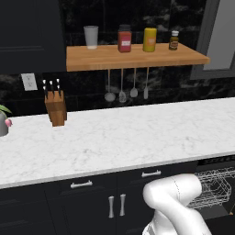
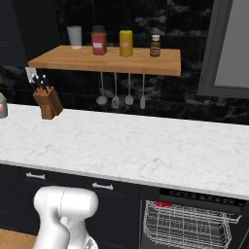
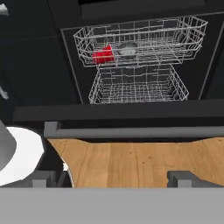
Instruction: Pick up the cup and bowl from the counter, place them in the dishwasher, and close the dishwasher door.
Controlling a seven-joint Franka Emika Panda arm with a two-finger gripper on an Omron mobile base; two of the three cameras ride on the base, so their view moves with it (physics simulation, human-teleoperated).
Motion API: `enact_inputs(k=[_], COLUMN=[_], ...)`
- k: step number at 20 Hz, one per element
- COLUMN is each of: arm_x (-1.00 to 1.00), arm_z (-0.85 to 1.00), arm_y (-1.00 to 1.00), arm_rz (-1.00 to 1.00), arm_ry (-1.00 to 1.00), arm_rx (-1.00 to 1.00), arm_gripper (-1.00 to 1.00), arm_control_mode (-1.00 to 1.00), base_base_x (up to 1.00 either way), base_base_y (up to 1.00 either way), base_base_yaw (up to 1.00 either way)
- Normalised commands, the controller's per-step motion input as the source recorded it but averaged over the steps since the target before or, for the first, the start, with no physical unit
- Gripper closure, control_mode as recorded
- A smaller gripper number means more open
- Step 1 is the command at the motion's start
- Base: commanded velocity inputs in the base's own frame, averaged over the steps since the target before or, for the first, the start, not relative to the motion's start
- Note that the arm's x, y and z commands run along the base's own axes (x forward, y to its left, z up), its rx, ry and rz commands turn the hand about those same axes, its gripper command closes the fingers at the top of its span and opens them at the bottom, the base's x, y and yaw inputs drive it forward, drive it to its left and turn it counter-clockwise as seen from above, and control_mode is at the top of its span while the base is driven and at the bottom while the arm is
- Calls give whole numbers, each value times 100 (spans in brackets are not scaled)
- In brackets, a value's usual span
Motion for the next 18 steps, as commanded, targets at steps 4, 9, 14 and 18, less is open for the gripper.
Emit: enact_inputs(k=[4, 9, 14, 18], arm_x=[29, 79, 58, 58], arm_z=[-91, -18, 3, 31], arm_y=[10, 38, 52, 71], arm_rz=[-13, -6, -3, 0], arm_ry=[-1, -21, -43, -51], arm_rx=[1, 0, 0, -12], arm_gripper=[-100, -100, -100, -100], arm_control_mode=[-100, -100, -100, -100], base_base_x=[0, 0, 0, 0], base_base_y=[0, 0, 0, 0], base_base_yaw=[0, 0, 0, 0])
